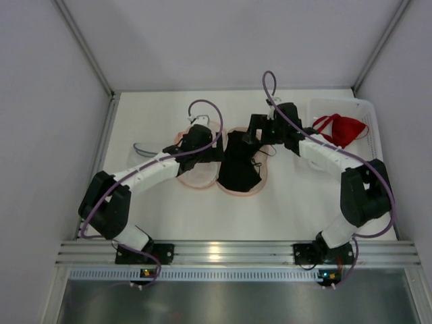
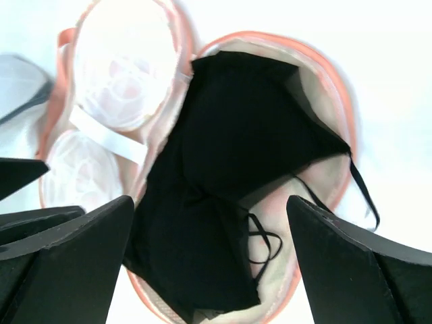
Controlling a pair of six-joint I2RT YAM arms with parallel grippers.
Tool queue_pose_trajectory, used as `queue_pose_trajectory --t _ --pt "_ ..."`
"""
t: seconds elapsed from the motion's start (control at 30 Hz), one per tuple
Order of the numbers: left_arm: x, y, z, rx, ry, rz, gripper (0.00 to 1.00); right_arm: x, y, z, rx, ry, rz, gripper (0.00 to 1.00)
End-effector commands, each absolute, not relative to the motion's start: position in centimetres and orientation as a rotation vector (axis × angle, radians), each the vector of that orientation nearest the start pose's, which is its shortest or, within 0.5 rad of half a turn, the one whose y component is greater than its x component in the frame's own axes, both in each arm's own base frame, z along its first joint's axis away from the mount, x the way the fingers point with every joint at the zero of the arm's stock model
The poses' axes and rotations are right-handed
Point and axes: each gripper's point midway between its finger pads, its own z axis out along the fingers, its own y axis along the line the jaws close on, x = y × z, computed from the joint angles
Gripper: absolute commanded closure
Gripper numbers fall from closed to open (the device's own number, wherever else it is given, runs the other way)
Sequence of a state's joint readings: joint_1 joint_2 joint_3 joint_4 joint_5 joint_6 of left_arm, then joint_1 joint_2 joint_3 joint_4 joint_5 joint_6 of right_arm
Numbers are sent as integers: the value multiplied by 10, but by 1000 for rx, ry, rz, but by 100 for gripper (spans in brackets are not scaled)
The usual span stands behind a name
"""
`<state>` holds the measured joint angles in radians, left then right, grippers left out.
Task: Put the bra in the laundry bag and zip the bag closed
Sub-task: Adjust the bra in the laundry bag.
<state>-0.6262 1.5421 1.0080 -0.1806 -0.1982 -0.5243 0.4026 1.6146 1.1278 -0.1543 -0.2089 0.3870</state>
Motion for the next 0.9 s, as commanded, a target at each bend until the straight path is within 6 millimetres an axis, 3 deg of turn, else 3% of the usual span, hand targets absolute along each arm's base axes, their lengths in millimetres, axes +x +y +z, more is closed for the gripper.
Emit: queue_pose_trajectory --t 0.0,0.27,0.53,0.73,0.87 --pt "360 -242 137 17 2228 -421 2 398 204 135 -82 2297 551 3" --pt "358 -240 135 18 2231 -416 2 402 156 97 -40 2373 271 12" --pt "358 -237 136 20 2223 -399 2 393 130 61 -13 2431 224 27" --pt "357 -237 135 18 2228 -399 2 397 127 43 44 2435 255 41" --pt "358 -236 134 14 2229 -397 2 410 133 43 77 2385 288 49"
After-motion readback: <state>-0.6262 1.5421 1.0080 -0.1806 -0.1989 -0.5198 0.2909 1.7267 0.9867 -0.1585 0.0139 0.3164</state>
